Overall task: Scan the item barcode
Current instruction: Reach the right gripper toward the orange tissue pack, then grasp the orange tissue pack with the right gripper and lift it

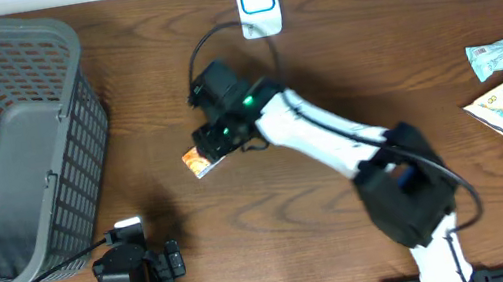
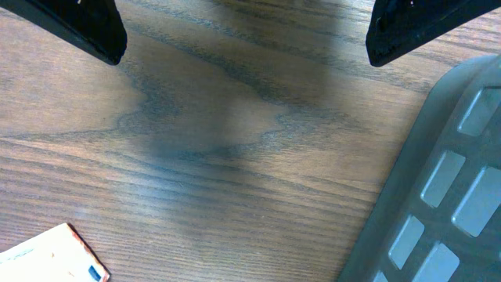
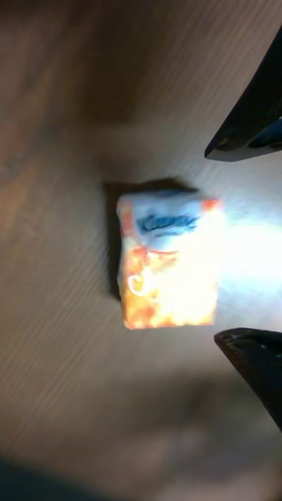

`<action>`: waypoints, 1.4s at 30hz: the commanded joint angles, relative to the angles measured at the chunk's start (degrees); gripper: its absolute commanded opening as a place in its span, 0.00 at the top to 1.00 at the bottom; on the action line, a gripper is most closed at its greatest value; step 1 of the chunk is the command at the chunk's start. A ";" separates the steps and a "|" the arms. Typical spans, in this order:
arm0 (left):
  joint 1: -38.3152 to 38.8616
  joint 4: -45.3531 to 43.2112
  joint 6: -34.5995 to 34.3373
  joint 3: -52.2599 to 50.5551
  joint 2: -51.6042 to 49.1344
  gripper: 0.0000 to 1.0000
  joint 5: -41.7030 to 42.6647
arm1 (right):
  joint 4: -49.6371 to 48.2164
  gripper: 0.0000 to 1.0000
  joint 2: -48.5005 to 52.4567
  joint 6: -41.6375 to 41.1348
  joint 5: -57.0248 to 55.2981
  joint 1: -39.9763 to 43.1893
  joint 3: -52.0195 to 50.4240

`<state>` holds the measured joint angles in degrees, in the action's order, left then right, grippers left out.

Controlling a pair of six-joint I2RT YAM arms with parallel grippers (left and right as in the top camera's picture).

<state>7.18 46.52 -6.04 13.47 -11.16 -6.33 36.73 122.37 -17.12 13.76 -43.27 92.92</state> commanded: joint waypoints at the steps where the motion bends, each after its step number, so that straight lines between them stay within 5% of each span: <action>1: -0.09 1.01 -0.28 -0.31 0.00 0.02 -0.31 | -1.60 0.35 2.34 1.53 -3.54 -0.02 -0.48; 16: -0.09 1.01 -0.28 -0.31 0.00 0.02 -0.31 | -1.16 0.58 3.72 5.68 -2.71 -0.50 -1.14; 22: -0.09 1.01 -0.28 -0.31 0.00 0.02 -0.31 | -1.51 0.98 4.31 5.62 -2.69 -0.70 -3.26; 32: -0.09 1.01 -0.26 -0.31 0.00 0.02 -0.31 | 1.53 0.99 2.78 4.26 10.97 1.07 -2.78; 42: -0.09 1.01 -0.28 -0.31 0.00 0.02 -0.31 | 14.05 0.99 -7.67 -16.28 19.67 12.07 -1.75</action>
<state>7.18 46.52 -6.04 13.47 -11.16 -6.33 48.75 119.70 -24.51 29.23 -33.87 90.89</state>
